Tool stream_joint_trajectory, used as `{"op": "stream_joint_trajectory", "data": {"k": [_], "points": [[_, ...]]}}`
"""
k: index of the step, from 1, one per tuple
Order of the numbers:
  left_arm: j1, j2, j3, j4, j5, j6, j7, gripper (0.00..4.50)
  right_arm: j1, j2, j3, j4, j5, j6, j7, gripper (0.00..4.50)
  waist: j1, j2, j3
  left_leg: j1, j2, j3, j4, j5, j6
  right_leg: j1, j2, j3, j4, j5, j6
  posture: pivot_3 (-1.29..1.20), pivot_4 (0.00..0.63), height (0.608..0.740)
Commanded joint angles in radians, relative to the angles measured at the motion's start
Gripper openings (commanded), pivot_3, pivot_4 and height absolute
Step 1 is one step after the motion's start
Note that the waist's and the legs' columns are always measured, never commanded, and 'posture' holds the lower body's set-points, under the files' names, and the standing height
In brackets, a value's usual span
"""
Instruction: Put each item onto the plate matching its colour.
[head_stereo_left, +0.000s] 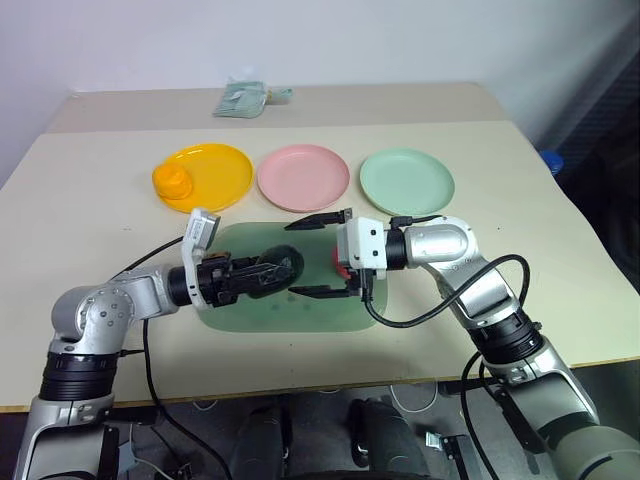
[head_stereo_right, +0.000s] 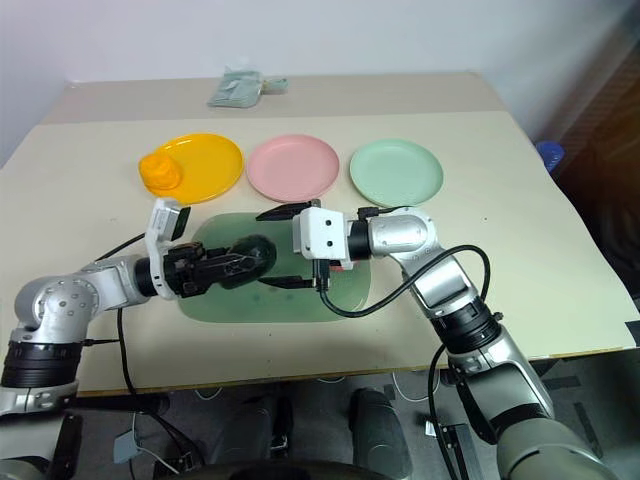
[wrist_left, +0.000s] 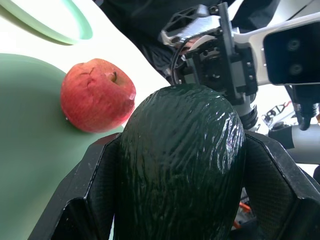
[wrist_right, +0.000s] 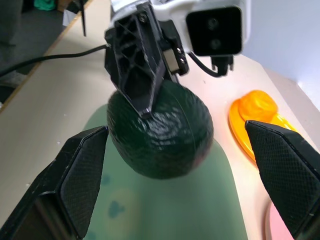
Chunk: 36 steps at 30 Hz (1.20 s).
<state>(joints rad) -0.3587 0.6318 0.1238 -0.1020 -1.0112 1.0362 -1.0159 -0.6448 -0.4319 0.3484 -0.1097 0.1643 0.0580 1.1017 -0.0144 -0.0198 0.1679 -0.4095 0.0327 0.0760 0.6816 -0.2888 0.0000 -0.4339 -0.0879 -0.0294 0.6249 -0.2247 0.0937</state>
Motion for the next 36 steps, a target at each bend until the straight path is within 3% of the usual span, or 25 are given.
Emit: {"op": "stream_joint_trajectory", "data": {"k": [1, 8, 11, 13, 14, 21, 23, 25, 32, 36], "points": [[-0.001, 0.018, -0.02, -0.046, 0.014, -0.014, -0.031, 2.86, 0.002, 0.006, 0.0, -0.049, 0.025, 0.008, 0.013, 4.5, 0.0, 0.0, 0.0, 0.0, 0.0, 0.0, 0.0, 0.0, 0.0, 0.0, 0.0, 0.0, 0.0, 0.0, 0.0, 0.0, 0.15, 0.74], [0.01, 0.023, -0.04, -0.066, 0.031, -0.024, -0.053, 2.86, 0.012, 0.004, 0.017, -0.064, 0.023, 0.032, 0.03, 4.5, 0.0, 0.0, 0.0, 0.0, 0.0, 0.0, 0.0, 0.0, 0.0, 0.0, 0.0, 0.0, 0.0, 0.0, 0.0, 0.0, 0.15, 0.74], [0.02, 0.022, -0.04, -0.078, 0.032, -0.024, -0.054, 2.86, 0.016, 0.004, 0.024, -0.071, 0.024, 0.046, 0.033, 3.69, 0.0, 0.0, 0.0, 0.0, 0.0, 0.0, 0.0, 0.0, 0.0, 0.0, 0.0, 0.0, 0.0, 0.0, 0.0, 0.0, 0.15, 0.74], [0.024, 0.021, -0.04, -0.085, 0.032, -0.026, -0.054, 2.86, 0.019, 0.003, 0.025, -0.076, 0.027, 0.051, 0.036, 2.7, 0.0, 0.0, 0.0, 0.0, 0.0, 0.0, 0.0, 0.0, 0.0, 0.0, 0.0, 0.0, 0.0, 0.0, 0.0, 0.0, 0.15, 0.74], [0.025, 0.021, -0.04, -0.088, 0.031, -0.026, -0.055, 2.86, 0.019, 0.003, 0.025, -0.076, 0.028, 0.052, 0.037, 2.46, 0.0, 0.0, 0.0, 0.0, 0.0, 0.0, 0.0, 0.0, 0.0, 0.0, 0.0, 0.0, 0.0, 0.0, 0.0, 0.0, 0.15, 0.74], [0.036, 0.031, -0.06, -0.109, 0.06, -0.051, -0.072, 2.86, 0.017, 0.01, 0.021, -0.074, 0.022, 0.053, 0.028, 2.46, 0.001, 0.0, 0.0, 0.0, 0.0, 0.0, 0.0, 0.0, 0.0, 0.0, 0.0, 0.0, 0.0, 0.0, 0.0, 0.0, 0.15, 0.74], [0.037, 0.03, -0.059, -0.107, 0.053, -0.043, -0.075, 3.89, 0.019, 0.012, 0.021, -0.072, 0.017, 0.052, 0.022, 2.46, 0.001, 0.0, 0.0, 0.0, 0.0, 0.0, 0.0, 0.0, 0.0, 0.0, 0.0, 0.0, 0.0, 0.0, 0.0, 0.0, 0.15, 0.74], [0.037, 0.026, -0.056, -0.105, 0.049, -0.045, -0.075, 4.47, 0.021, 0.013, 0.022, -0.068, 0.012, 0.05, 0.014, 2.46, 0.001, 0.0, 0.0, 0.0, 0.0, 0.0, 0.0, 0.0, 0.0, 0.0, 0.0, 0.0, 0.0, 0.0, 0.0, 0.0, 0.15, 0.74], [0.047, 0.024, -0.006, -0.102, 0.055, -0.097, -0.053, 4.47, 0.024, 0.018, 0.019, -0.063, 0.005, 0.052, -0.009, 2.46, 0.001, 0.0, 0.0, 0.0, 0.0, 0.0, 0.0, 0.0, 0.0, 0.0, 0.0, 0.0, 0.0, 0.0, 0.0, 0.0, 0.15, 0.74], [0.068, 0.03, 0.104, -0.029, 0.071, -0.149, 0.004, 4.47, 0.023, 0.02, 0.008, -0.051, -0.016, 0.052, -0.051, 2.46, 0.0, 0.0, 0.0, 0.0, 0.0, 0.0, 0.0, 0.0, 0.0, 0.0, 0.0, 0.0, 0.0, 0.0, 0.0, 0.0, 0.15, 0.74]]}}
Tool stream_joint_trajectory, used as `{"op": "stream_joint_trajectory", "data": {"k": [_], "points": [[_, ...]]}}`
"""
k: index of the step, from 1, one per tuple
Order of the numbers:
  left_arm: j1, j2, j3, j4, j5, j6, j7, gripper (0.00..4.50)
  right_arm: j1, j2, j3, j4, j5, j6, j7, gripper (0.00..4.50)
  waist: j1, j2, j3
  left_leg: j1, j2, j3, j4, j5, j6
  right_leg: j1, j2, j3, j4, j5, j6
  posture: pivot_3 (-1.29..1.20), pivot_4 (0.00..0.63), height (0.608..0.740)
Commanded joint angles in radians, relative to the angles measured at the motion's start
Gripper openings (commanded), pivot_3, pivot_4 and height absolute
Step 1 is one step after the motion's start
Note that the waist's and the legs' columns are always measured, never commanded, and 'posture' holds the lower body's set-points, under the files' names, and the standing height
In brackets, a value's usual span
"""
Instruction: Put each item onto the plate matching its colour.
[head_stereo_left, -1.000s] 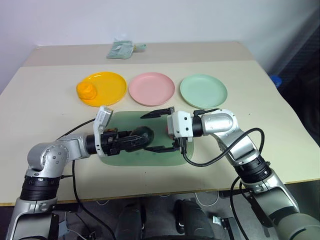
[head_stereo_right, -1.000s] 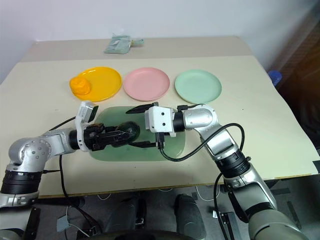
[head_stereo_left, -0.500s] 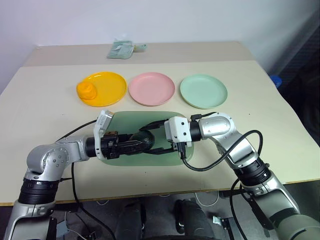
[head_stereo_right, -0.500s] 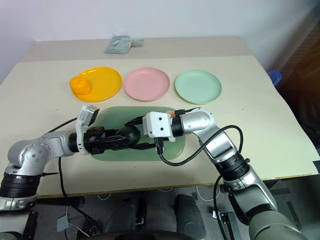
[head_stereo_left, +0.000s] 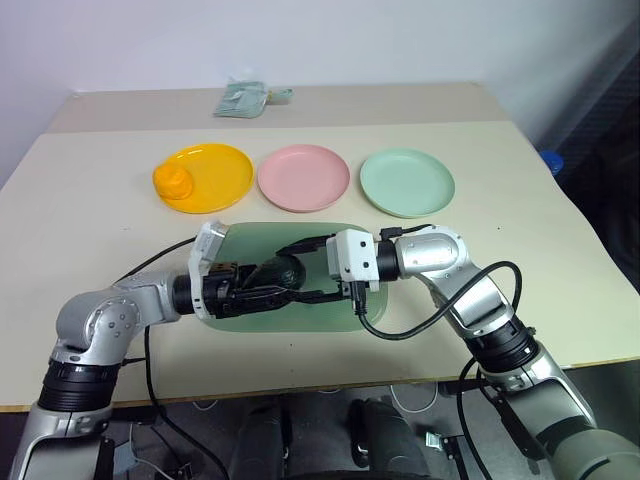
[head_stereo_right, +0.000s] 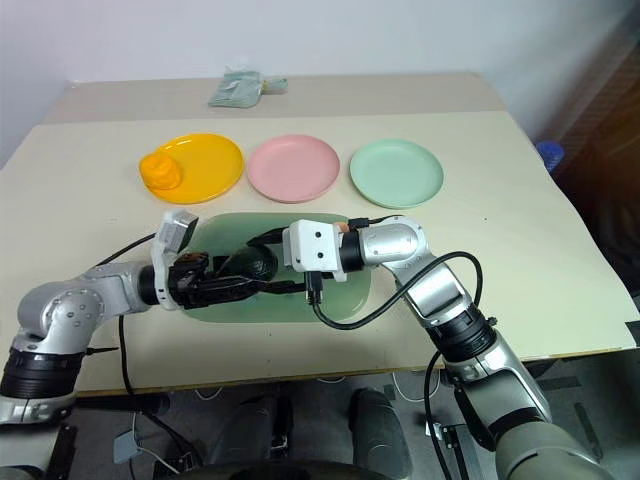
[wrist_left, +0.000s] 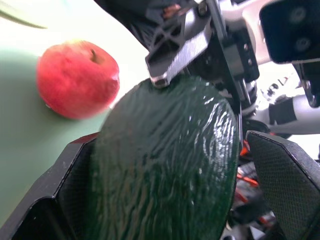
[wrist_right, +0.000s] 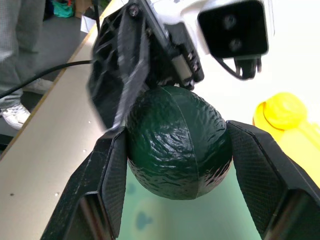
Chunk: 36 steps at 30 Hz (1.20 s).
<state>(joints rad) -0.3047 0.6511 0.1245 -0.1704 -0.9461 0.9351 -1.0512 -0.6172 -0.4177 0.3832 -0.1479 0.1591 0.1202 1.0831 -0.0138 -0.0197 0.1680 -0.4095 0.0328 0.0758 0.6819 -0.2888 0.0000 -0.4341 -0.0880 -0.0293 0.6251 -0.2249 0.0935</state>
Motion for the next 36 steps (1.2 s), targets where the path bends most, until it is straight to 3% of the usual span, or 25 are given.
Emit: {"op": "stream_joint_trajectory", "data": {"k": [1, 9, 12, 19, 23, 30, 36], "points": [[0.02, 0.007, 0.142, 0.063, -0.005, -0.053, 0.061, 4.47, -0.007, 0.005, -0.029, -0.007, -0.018, -0.009, -0.044, 2.46, -0.003, 0.0, 0.0, 0.0, 0.0, 0.0, 0.0, 0.0, 0.0, 0.0, 0.0, 0.0, 0.0, 0.0, 0.0, 0.0, 0.15, 0.74], [0.147, -0.04, 0.344, 0.025, -0.03, -0.143, 0.183, 4.47, -0.081, 0.018, -0.087, 0.102, -0.095, 0.011, -0.195, 2.46, 0.0, 0.0, 0.0, 0.0, 0.001, 0.0, 0.0, 0.0, 0.0, 0.0, -0.001, 0.0, 0.0, 0.0, 0.0, 0.0, 0.15, 0.74], [0.193, -0.066, 0.381, -0.022, 0.054, -0.255, 0.253, 4.47, -0.155, 0.025, -0.133, 0.213, -0.145, 0.048, -0.31, 2.46, 0.0, 0.0, 0.0, 0.0, 0.001, 0.0, 0.0, 0.0, 0.0, 0.0, -0.001, 0.0, 0.001, 0.0, 0.0, 0.0, 0.15, 0.74], [0.286, -0.1, 0.274, -0.176, 0.204, -0.403, 0.309, 4.47, -0.251, 0.034, -0.252, 0.415, -0.191, 0.17, -0.53, 2.46, 0.0, 0.0, 0.0, 0.0, 0.001, 0.001, -0.001, 0.0, 0.0, -0.001, -0.005, 0.0, 0.0, 0.0, -0.001, 0.0, 0.15, 0.74], [0.339, -0.095, 0.112, -0.238, 0.353, -0.5, 0.287, 4.47, -0.272, 0.015, -0.341, 0.543, -0.191, 0.257, -0.656, 2.46, -0.002, 0.001, 0.0, 0.0, 0.0, 0.002, -0.001, -0.001, 0.001, -0.001, -0.006, 0.0, 0.0, 0.0, -0.001, 0.0, 0.15, 0.74], [0.336, -0.142, 0.053, -0.26, 0.387, -0.564, 0.314, 4.47, -0.254, 0.016, -0.422, 0.655, -0.166, 0.336, -0.745, 2.46, -0.009, 0.002, 0.0, 0.0, 0.0, 0.003, -0.001, -0.001, 0.002, -0.001, -0.004, 0.0, 0.0, 0.0, -0.001, 0.0, 0.15, 0.74], [0.343, -0.125, 0.045, -0.274, 0.429, -0.598, 0.32, 4.47, -0.234, 0.04, -0.455, 0.658, -0.132, 0.359, -0.761, 2.46, -0.007, 0.003, 0.001, 0.0, 0.0, 0.003, -0.001, -0.001, 0.002, -0.001, -0.003, 0.0, -0.001, 0.0, 0.0, 0.0, 0.15, 0.74]]}}
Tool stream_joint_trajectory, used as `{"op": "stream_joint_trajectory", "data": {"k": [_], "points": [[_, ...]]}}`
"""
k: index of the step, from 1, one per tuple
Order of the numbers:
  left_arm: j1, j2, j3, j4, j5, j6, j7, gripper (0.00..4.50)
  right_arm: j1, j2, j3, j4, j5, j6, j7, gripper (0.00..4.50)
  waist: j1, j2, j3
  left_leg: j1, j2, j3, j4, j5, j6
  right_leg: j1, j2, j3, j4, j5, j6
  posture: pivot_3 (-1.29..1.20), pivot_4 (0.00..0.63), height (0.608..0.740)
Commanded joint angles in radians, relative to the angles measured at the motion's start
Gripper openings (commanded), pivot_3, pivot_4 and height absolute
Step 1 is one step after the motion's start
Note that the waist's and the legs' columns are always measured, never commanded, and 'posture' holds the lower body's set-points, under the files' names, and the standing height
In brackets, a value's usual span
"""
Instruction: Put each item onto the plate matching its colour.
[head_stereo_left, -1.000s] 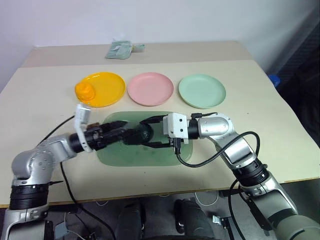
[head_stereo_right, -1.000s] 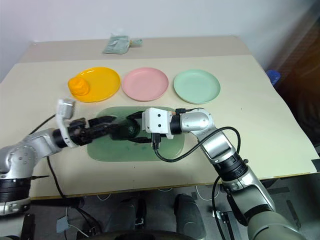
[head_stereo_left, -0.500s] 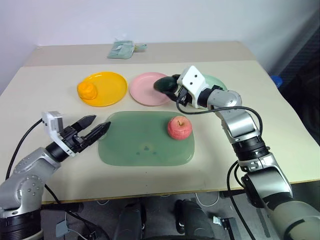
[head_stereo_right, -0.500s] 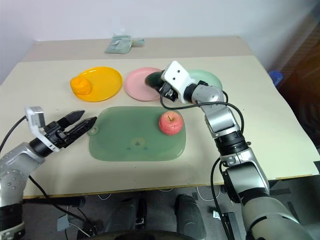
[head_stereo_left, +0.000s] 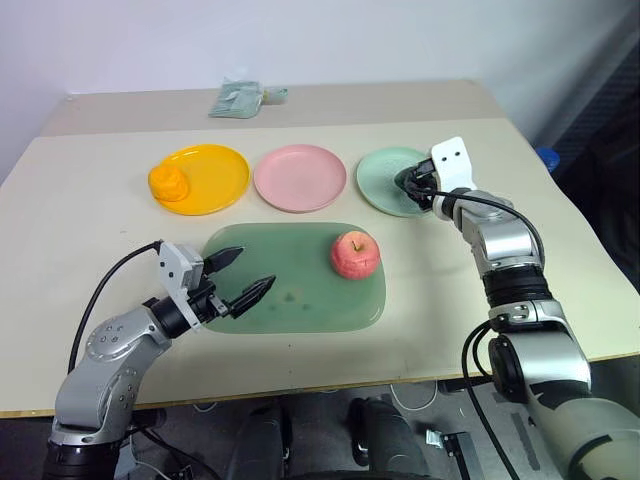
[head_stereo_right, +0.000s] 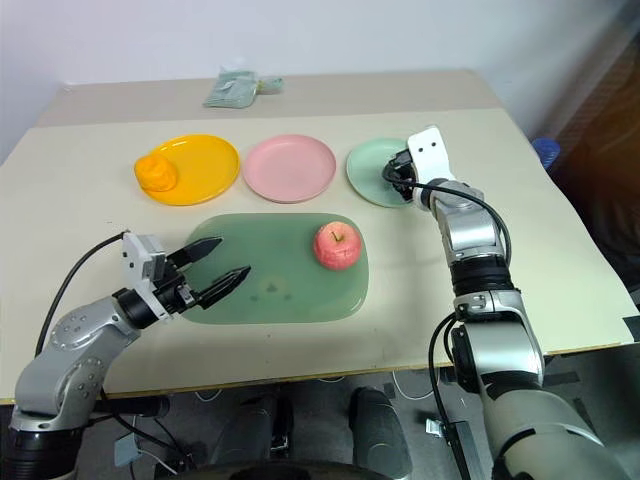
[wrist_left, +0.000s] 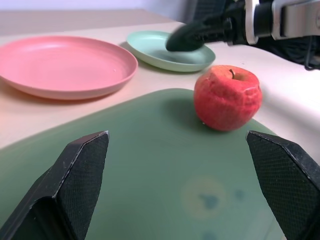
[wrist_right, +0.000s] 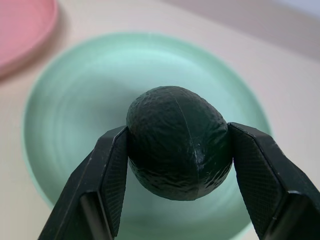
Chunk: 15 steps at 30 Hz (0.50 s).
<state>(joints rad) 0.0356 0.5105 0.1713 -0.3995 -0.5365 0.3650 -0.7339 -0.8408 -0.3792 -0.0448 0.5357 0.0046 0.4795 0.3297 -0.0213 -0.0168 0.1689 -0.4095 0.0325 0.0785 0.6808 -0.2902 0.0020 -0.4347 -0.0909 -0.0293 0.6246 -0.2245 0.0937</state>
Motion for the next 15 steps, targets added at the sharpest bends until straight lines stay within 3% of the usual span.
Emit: {"op": "stream_joint_trajectory", "data": {"k": [1, 2, 6, 11, 15], "points": [[0.003, 0.016, 0.0, -0.049, 0.017, -0.025, 0.005, 4.47, -0.008, 0.005, -0.031, -0.026, 0.028, 0.002, -0.006, 2.46, 0.001, 0.0, 0.0, 0.0, 0.0, 0.0, 0.0, 0.0, 0.0, 0.0, 0.0, 0.0, 0.0, 0.0, 0.0, 0.0, 0.15, 0.74], [0.003, 0.016, 0.003, -0.054, 0.013, -0.021, 0.007, 4.47, -0.006, 0.006, -0.033, -0.026, 0.032, 0.003, -0.005, 2.46, 0.001, 0.0, 0.0, 0.0, 0.0, 0.0, 0.0, 0.0, 0.0, 0.0, 0.0, 0.0, 0.0, 0.0, 0.0, 0.0, 0.15, 0.74], [0.005, 0.02, 0.01, -0.065, 0.006, -0.012, 0.013, 4.5, 0.004, 0.01, -0.04, -0.026, 0.054, 0.001, 0.01, 4.26, 0.003, 0.0, 0.0, 0.0, 0.0, 0.0, 0.0, 0.0, 0.0, 0.0, 0.0, 0.0, 0.0, 0.0, 0.0, 0.0, 0.15, 0.74], [0.004, 0.021, 0.017, -0.072, 0.004, -0.005, 0.029, 4.5, 0.034, -0.023, -0.024, -0.078, 0.024, -0.086, -0.004, 4.39, 0.003, 0.0, 0.0, 0.0, 0.0, 0.0, 0.0, 0.0, 0.0, 0.0, 0.0, 0.0, 0.0, 0.0, 0.0, 0.0, 0.15, 0.74], [0.013, 0.027, 0.023, -0.062, 0.022, -0.016, 0.04, 4.5, 0.106, -0.066, -0.046, -0.273, 0.111, -0.161, 0.14, 4.39, 0.004, 0.002, 0.001, 0.0, 0.0, 0.0, 0.0, 0.0, 0.0, 0.0, 0.0, 0.0, 0.0, 0.0, 0.001, 0.0, 0.15, 0.74]]}}
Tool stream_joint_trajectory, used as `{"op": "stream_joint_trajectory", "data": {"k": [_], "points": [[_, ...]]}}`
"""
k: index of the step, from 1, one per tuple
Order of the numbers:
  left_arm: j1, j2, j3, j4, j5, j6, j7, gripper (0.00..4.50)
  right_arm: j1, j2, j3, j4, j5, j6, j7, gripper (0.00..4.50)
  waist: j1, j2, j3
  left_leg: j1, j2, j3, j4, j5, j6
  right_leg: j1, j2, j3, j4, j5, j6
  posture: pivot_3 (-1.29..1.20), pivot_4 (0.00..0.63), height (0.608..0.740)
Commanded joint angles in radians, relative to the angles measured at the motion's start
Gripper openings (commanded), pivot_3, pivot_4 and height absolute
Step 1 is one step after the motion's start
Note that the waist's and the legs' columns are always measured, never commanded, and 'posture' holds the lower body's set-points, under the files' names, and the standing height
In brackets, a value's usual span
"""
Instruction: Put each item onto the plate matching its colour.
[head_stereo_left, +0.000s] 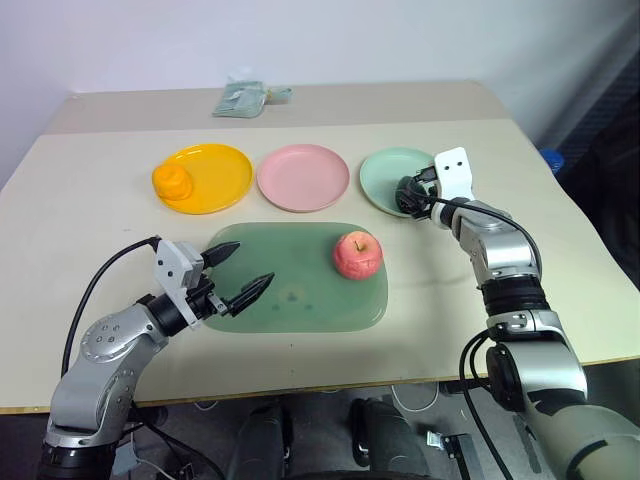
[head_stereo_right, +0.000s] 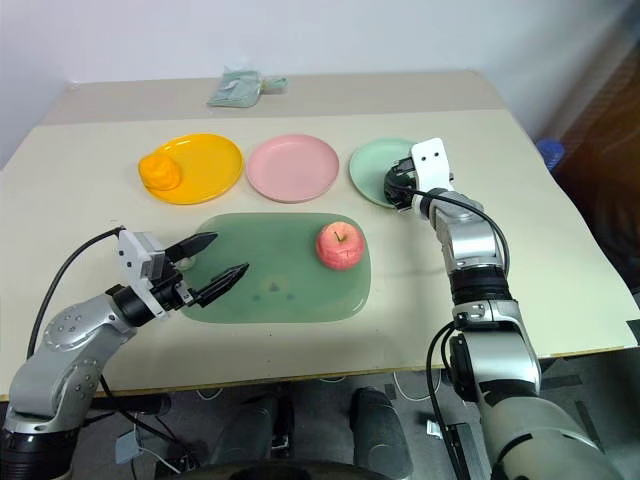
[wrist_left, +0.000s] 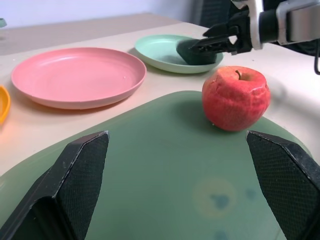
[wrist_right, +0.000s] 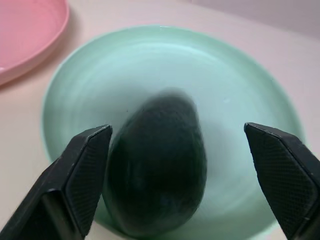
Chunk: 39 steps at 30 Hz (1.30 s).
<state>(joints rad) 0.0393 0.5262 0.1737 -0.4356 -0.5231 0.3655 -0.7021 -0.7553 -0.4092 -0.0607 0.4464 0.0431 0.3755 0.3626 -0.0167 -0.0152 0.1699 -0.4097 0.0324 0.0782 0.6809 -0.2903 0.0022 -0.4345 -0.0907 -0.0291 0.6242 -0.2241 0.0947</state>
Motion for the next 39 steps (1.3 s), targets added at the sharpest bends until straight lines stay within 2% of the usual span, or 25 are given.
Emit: {"op": "stream_joint_trajectory", "data": {"k": [1, 4, 9, 15, 27, 32, 39], "points": [[0.014, 0.014, 0.023, -0.022, 0.012, -0.021, 0.007, 4.5, 0.046, -0.048, -0.032, -0.244, 0.112, -0.049, 0.164, 4.39, 0.0, 0.0, 0.0, 0.0, 0.0, 0.0, 0.0, 0.0, 0.0, 0.0, 0.0, 0.0, 0.0, 0.0, 0.001, 0.0, 0.15, 0.74], [0.021, 0.022, 0.029, -0.008, 0.016, -0.03, 0.001, 4.5, 0.153, -0.105, -0.017, -0.462, 0.25, 0.04, 0.351, 4.39, -0.001, 0.0, 0.0, 0.0, 0.001, -0.001, 0.0, 0.0, 0.0, 0.0, 0.002, 0.0, 0.0, 0.001, 0.002, 0.0, 0.15, 0.74], [0.016, 0.04, 0.007, -0.007, 0.027, -0.037, -0.02, 4.5, 0.294, -0.173, 0.042, -0.665, 0.336, 0.153, 0.471, 4.39, 0.004, 0.0, 0.0, 0.0, 0.002, -0.001, 0.001, 0.0, 0.0, 0.001, 0.002, 0.0, -0.001, -0.001, -0.001, 0.0, 0.15, 0.74], [0.011, 0.048, -0.028, -0.025, 0.023, -0.026, -0.051, 4.5, 0.386, -0.171, 0.13, -0.723, 0.29, 0.159, 0.444, 4.39, 0.004, 0.0, 0.0, 0.0, 0.002, -0.001, 0.001, 0.0, 0.0, 0.001, 0.002, 0.0, -0.003, -0.001, -0.002, 0.0, 0.15, 0.74], [0.016, 0.024, -0.05, -0.018, 0.047, -0.047, -0.041, 4.5, 0.372, -0.13, 0.176, -0.657, 0.252, 0.141, 0.412, 4.39, 0.005, 0.0, 0.0, 0.0, 0.002, -0.001, 0.001, 0.0, 0.0, 0.002, 0.002, 0.0, -0.004, -0.001, -0.002, 0.0, 0.15, 0.74], [0.027, 0.019, -0.047, -0.022, 0.051, -0.051, -0.037, 4.5, 0.366, -0.125, 0.172, -0.658, 0.253, 0.145, 0.413, 3.01, 0.005, 0.0, 0.0, 0.0, 0.002, -0.001, 0.001, 0.0, 0.0, 0.002, 0.002, 0.0, -0.004, -0.001, -0.002, 0.0, 0.15, 0.74], [0.047, 0.002, -0.014, -0.033, 0.069, -0.055, 0.025, 4.5, 0.308, -0.079, 0.15, -0.661, 0.261, 0.138, 0.362, 2.95, 0.003, 0.0, 0.0, 0.0, 0.002, -0.001, 0.001, 0.0, 0.0, 0.002, 0.002, 0.0, -0.004, -0.001, -0.002, 0.0, 0.15, 0.74]]}}
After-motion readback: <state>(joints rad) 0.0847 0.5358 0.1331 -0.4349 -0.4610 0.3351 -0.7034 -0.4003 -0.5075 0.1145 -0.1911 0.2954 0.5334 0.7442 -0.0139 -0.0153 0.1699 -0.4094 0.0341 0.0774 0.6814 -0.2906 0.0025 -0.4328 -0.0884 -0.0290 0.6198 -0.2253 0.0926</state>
